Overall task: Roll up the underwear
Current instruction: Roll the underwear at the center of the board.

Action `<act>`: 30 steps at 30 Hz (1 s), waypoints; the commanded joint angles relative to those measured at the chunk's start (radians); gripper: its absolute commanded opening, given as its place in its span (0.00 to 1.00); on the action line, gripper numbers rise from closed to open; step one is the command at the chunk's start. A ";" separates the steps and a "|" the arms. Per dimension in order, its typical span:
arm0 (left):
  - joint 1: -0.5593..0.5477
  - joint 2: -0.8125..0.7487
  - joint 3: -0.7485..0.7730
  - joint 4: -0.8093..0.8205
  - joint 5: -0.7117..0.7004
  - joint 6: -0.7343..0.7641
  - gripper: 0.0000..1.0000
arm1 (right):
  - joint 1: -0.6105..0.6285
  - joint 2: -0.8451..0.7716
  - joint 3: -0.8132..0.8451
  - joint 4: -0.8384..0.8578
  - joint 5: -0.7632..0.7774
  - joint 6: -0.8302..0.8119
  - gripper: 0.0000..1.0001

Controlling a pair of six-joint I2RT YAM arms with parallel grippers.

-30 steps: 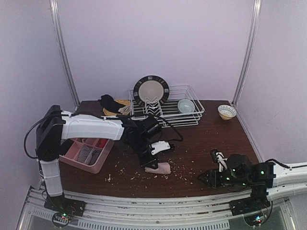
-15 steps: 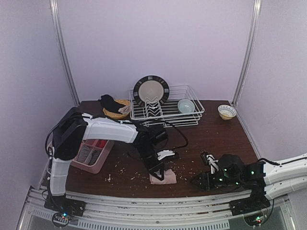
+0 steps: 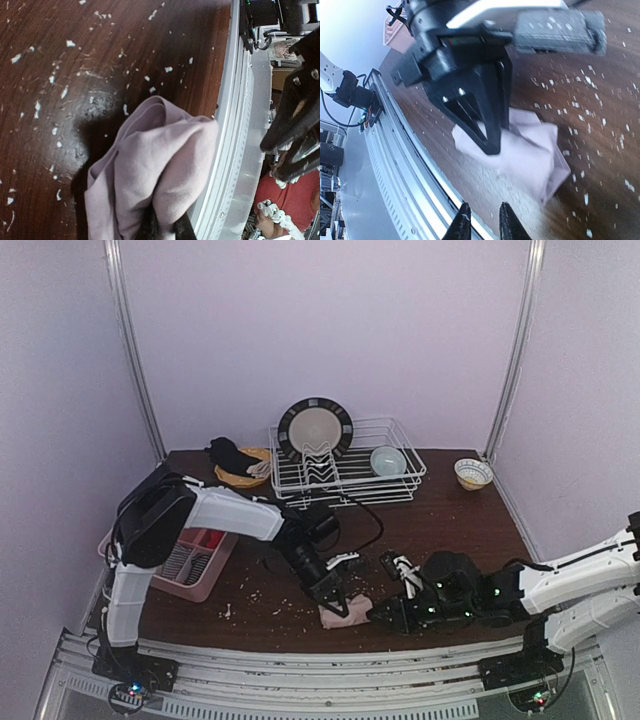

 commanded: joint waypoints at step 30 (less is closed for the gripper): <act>0.013 -0.310 -0.274 0.147 -0.458 -0.130 0.98 | -0.026 0.475 0.127 0.174 0.101 0.153 0.06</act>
